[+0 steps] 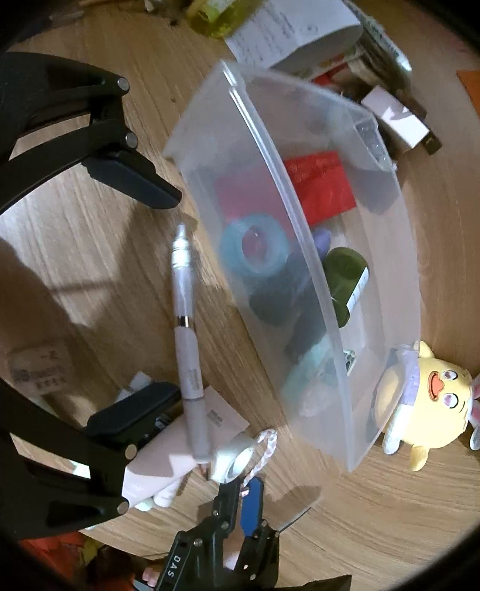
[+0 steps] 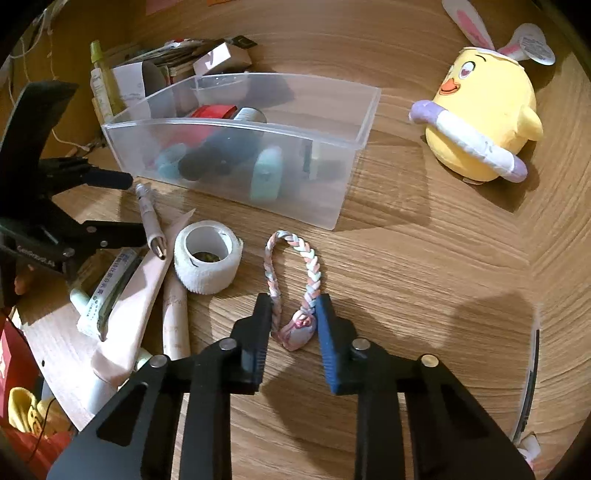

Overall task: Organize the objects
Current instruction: 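Reach the right tool to the braided rope and grasp it, then grasp a white pen with the left tool while the right tool lifts the rope, then lower the pen and rope into the bin and open both tools, then reach the left tool to the beige eraser while the right tool reaches the pink tube, then grasp the beige eraser with the left tool while the right tool grasps the pink tube, then carry the eraser and pink tube into the bin and open both tools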

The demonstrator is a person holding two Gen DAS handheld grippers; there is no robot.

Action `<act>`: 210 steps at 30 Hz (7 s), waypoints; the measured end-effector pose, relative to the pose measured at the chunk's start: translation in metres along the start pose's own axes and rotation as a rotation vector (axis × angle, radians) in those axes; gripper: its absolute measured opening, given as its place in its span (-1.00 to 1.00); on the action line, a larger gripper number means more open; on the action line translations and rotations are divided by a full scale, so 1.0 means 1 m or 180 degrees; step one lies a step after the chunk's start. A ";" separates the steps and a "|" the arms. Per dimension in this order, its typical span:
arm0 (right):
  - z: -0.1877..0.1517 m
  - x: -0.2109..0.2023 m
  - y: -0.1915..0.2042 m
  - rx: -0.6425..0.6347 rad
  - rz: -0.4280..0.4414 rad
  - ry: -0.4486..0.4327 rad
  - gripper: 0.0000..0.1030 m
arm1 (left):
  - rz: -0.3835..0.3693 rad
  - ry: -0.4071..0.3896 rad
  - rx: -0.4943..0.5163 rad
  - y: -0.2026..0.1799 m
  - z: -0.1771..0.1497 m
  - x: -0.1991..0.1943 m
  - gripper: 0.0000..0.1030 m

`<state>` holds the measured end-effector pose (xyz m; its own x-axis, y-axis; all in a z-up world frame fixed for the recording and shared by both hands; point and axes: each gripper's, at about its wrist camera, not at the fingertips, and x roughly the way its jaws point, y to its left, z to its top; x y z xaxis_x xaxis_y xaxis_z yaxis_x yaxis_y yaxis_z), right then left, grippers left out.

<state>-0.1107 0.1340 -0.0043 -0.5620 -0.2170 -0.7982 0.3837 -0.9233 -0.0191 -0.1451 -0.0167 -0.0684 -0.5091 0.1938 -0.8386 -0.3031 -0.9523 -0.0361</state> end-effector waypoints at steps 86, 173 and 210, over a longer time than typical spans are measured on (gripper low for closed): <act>0.045 -0.082 -0.047 0.0549 -0.0040 -0.0902 -0.78 | 0.0570 -0.1467 -0.0703 0.045 0.063 -0.139 -0.80; -0.050 -0.046 0.033 0.0244 -0.0050 -0.0276 -0.61 | 0.0371 -0.0401 -0.0362 -0.038 -0.085 -0.061 -0.16; 0.100 -0.057 -0.001 0.0311 0.0276 -0.0968 -0.62 | 0.0308 -0.1334 -0.0864 0.017 0.019 -0.113 -0.55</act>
<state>-0.1525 0.1154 0.1016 -0.7290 -0.3673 -0.5776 0.3758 -0.9201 0.1108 -0.1080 -0.0499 0.0361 -0.8209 0.1265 -0.5569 -0.0465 -0.9867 -0.1556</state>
